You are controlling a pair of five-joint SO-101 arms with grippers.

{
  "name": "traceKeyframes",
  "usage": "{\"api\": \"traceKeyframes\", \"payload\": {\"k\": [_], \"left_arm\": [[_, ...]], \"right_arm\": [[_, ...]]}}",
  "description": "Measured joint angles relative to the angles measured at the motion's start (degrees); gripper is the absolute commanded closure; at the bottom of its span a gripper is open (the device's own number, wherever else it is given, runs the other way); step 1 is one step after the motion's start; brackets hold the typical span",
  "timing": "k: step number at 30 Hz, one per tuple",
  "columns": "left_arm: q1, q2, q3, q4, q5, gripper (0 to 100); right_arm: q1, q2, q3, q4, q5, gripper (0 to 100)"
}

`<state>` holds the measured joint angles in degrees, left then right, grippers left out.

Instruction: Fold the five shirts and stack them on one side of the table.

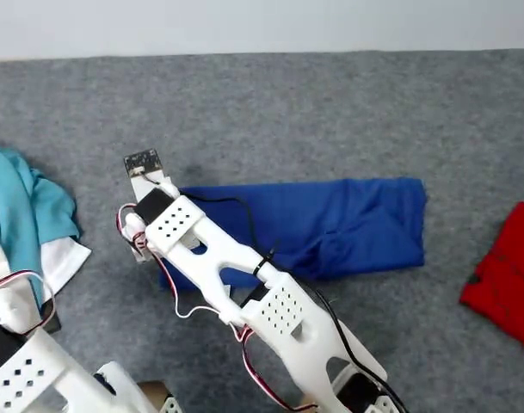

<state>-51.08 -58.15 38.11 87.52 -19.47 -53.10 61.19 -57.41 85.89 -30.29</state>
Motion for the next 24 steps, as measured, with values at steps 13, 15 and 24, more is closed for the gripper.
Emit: {"api": "traceKeyframes", "payload": {"k": [13,15,24], "left_arm": [[0.0,0.0,0.0,0.0,0.0,100],[0.0,0.0,0.0,0.0,0.0,100],[0.0,0.0,0.0,0.0,0.0,100]], "right_arm": [[4.1,1.5,-1.6,-0.1,0.0,98.9],[4.1,0.9,-1.6,-0.1,0.0,98.9],[4.0,0.0,-1.5,0.8,0.0,98.9]]}}
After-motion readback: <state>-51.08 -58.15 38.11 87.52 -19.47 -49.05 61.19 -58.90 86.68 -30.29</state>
